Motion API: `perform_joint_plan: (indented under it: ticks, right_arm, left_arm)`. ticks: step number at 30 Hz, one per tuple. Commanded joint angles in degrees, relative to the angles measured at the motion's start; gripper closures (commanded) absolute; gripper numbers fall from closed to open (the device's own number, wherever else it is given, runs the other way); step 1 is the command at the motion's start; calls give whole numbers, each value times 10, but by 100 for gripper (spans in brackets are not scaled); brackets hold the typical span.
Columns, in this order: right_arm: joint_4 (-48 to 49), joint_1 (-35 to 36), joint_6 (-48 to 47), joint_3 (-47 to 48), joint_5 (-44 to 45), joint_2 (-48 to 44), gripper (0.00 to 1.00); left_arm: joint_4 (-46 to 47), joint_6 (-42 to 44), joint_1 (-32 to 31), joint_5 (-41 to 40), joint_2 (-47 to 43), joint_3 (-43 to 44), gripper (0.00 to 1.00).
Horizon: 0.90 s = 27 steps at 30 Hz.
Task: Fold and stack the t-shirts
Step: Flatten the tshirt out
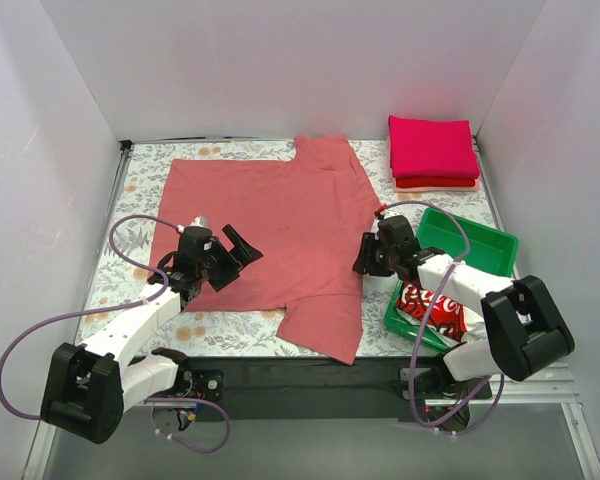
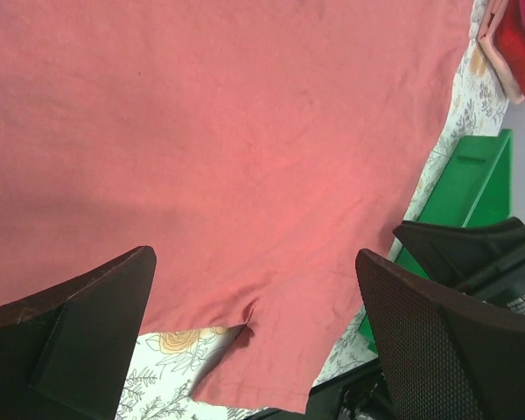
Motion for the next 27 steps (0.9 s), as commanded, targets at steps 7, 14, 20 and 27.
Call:
perform_joint_plan:
  ticks: [7, 14, 20, 27]
  right_arm:
    - [19, 31, 19, 36, 28, 23, 92]
    - [-32, 99, 23, 124, 86, 82, 99]
    - [-106, 145, 26, 221, 136, 181, 87]
    - [-156, 166, 24, 307, 155, 258, 49]
  left_arm:
    - [-9, 10, -18, -5, -14, 6, 2]
    - [-10, 10, -21, -9, -21, -3, 2]
    - [-9, 10, -22, -4, -19, -7, 2]
    - [-8, 11, -25, -5, -2, -6, 2]
